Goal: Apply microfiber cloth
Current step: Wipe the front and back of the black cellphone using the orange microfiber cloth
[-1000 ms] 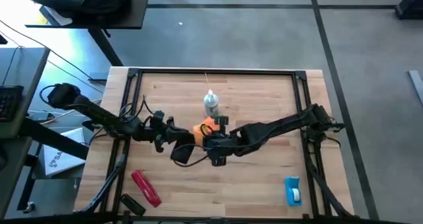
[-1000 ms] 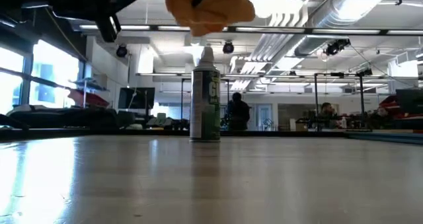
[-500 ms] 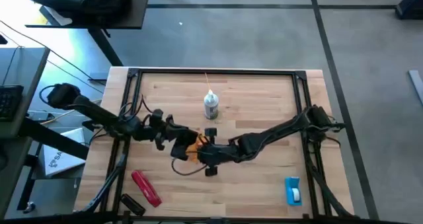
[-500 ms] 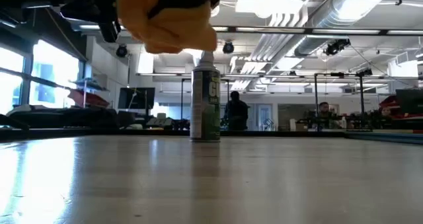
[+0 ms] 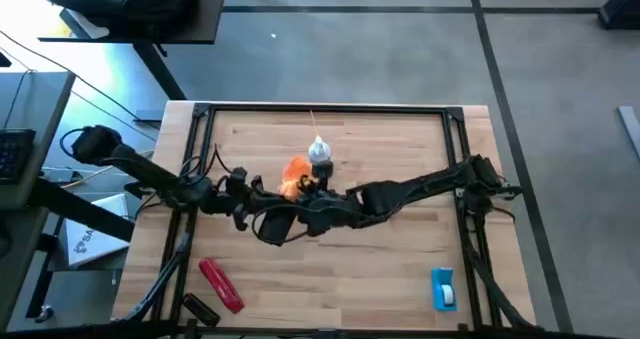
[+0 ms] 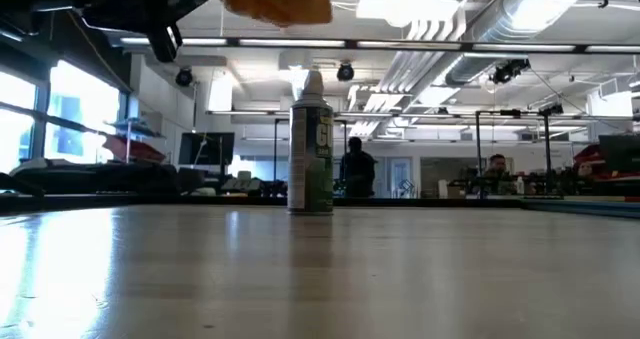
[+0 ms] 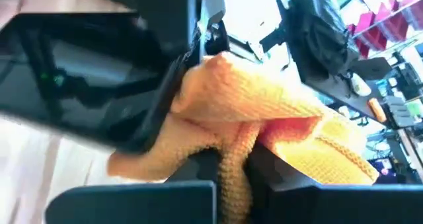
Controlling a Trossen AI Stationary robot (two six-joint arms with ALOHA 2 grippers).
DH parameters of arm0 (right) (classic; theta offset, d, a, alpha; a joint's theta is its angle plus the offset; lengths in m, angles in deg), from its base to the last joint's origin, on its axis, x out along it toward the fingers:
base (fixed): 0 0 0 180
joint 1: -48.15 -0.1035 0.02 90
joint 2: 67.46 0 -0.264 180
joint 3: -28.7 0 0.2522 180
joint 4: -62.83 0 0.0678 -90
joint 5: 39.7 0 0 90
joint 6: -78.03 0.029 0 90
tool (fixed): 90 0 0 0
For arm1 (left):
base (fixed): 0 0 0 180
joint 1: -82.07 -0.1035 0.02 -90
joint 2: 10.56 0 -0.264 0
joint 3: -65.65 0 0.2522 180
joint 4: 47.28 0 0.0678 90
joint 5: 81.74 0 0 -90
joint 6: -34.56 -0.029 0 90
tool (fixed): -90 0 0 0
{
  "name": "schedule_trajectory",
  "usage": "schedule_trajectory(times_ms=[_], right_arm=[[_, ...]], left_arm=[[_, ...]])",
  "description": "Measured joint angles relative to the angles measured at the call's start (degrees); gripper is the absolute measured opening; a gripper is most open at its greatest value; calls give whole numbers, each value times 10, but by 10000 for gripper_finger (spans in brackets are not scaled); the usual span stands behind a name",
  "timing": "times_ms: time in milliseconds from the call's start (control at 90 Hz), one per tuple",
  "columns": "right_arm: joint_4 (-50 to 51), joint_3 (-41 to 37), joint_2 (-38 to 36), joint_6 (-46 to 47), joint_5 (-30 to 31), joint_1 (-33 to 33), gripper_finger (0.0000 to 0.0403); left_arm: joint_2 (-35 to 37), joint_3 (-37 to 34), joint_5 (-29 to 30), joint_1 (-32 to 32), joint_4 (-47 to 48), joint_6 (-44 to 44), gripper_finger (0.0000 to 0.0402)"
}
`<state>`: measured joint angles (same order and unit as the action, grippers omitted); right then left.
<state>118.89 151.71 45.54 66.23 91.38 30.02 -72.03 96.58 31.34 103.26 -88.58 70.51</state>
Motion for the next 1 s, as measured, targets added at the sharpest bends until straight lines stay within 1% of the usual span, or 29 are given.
schedule_trajectory(times_ms=[56, 111, 222, 311, 467, 500, 622, 711, 800, 867, 900, 933, 1000], right_arm=[[40, 19, 0, 17, 13, -14, 3], [59, 36, 0, 29, 25, -28, 3], [43, 48, -1, 41, 12, -49, 3], [-21, 25, -1, 36, -19, -55, 3], [-132, -50, 6, 4, -24, -38, 3], [-164, -73, 6, 2, -34, -33, 3], [-298, -149, 6, 3, -90, -16, 3], [-384, -192, 6, 16, -147, -6, 3], [-468, -225, 6, 37, -210, -3, 3], [-506, -237, 6, 41, -252, 0, 3], [-507, -237, 6, 39, -255, 1, 3], [-505, -237, 6, 35, -245, 2, 3], [-496, -237, 6, 13, -199, 5, 3]], left_arm=[[0, 0, 7, 0, 5, 0, 12], [0, 0, 26, -1, 17, 5, 12], [-1, -1, 74, -8, 37, 28, 12], [-1, -5, 94, -13, 29, 47, 12], [-2, -5, 97, -15, 18, 74, 12], [-2, -5, 97, -15, 14, 79, 12], [-4, -5, 102, -15, 5, 96, 12], [-5, -6, 110, -15, -9, 97, 12], [-5, -6, 114, -15, -16, 100, 12], [-5, -6, 123, -15, -19, 104, 12], [-5, -6, 125, -15, -20, 109, 12], [-4, -5, 125, -15, -20, 112, 12], [-4, -5, 127, -15, -18, 113, 12]])
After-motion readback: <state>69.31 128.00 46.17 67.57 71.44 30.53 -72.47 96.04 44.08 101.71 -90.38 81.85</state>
